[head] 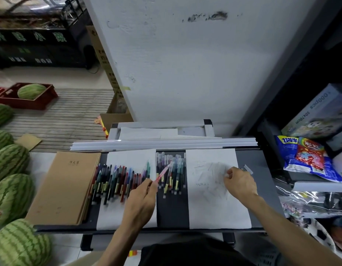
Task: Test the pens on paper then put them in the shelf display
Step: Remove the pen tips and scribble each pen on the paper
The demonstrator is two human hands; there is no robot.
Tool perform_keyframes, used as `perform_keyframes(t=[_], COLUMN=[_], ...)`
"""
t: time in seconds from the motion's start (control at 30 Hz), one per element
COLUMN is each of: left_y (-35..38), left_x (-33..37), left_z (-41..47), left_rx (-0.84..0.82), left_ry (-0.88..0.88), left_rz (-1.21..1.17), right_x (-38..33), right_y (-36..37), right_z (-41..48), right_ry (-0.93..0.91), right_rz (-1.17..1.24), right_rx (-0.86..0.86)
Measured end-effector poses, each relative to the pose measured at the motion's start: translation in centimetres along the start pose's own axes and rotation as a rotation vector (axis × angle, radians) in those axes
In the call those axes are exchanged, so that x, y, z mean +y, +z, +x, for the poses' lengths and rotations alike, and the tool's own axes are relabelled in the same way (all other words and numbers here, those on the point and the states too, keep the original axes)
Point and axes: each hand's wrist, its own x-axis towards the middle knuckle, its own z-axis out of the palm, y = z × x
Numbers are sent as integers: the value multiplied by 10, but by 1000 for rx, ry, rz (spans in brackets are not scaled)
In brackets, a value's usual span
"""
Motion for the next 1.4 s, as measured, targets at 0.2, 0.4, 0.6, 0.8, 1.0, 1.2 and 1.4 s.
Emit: perform_keyframes(t=[0.2, 0.4, 0.6, 0.8, 1.0, 1.2, 1.4], left_y=[-9, -24, -37, -41, -39, -34, -30], left_x=[31, 64, 85, 91, 88, 81, 67], left_z=[-2, -7, -14, -15, -15, -11, -7], left_rx=[-83, -139, -111, -98, -102, -100, -96], left_ry=[225, 324, 382, 380, 369, 360, 351], left_rz=[17, -42, -68, -32, -12, -3, 36], right_x=[-36, -80, -96, -100, -103, -107, -114], right_y=[-44, -98, -113, -119, -105, -85, -65], right_z=[-35, -92, -114, -115, -119, -114, -109], right_ry=[-40, -95, -149, -195, -360, -270, -225], right_rz=[882, 1610, 1706, 1725, 1574, 1615, 1611], right_rx=[-111, -577, -558, -459, -379, -331, -373])
